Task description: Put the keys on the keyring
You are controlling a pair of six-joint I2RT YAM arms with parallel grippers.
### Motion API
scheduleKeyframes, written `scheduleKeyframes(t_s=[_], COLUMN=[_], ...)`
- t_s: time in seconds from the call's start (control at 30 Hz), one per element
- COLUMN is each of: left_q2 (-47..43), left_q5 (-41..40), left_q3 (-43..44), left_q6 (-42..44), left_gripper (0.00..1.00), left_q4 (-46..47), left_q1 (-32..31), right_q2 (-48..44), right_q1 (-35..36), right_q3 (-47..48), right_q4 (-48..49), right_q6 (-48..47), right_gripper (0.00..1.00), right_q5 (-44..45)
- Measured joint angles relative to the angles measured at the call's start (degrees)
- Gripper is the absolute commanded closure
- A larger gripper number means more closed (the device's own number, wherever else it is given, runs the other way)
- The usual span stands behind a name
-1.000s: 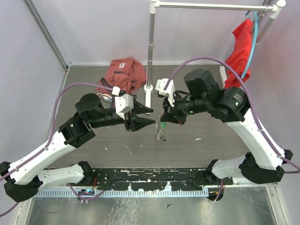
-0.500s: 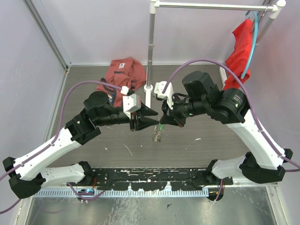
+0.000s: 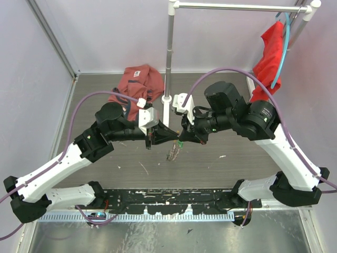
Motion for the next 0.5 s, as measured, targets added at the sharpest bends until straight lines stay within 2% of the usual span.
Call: scheduleKeyframes(t_s=[0.13,0.33,0.5], left_q2=[0.0,-0.11,-1.46], left_q5=[0.33,0.63,-0.37], left_q3=[0.31,1.07,-0.04], left_q6=[-0.24,-0.7,-2.05], left_gripper=[1.0,1.0,1.0], left_q4=[-0.13,-0.11,1.07], left_q1=[0.02,0.0,0.0], right_q2=[-0.35,-2.91,-7.56], right_q1=[0.0,0.04,0.04], right_q3=[-0.04,-2.38,-6.67], right_q4=[0.15,3.69,11.43], right_q6=[0.0,0.31,1.99], right_gripper=[0.99,0.75,0.68], right_q5=[-0.24,-0.52,-0.57])
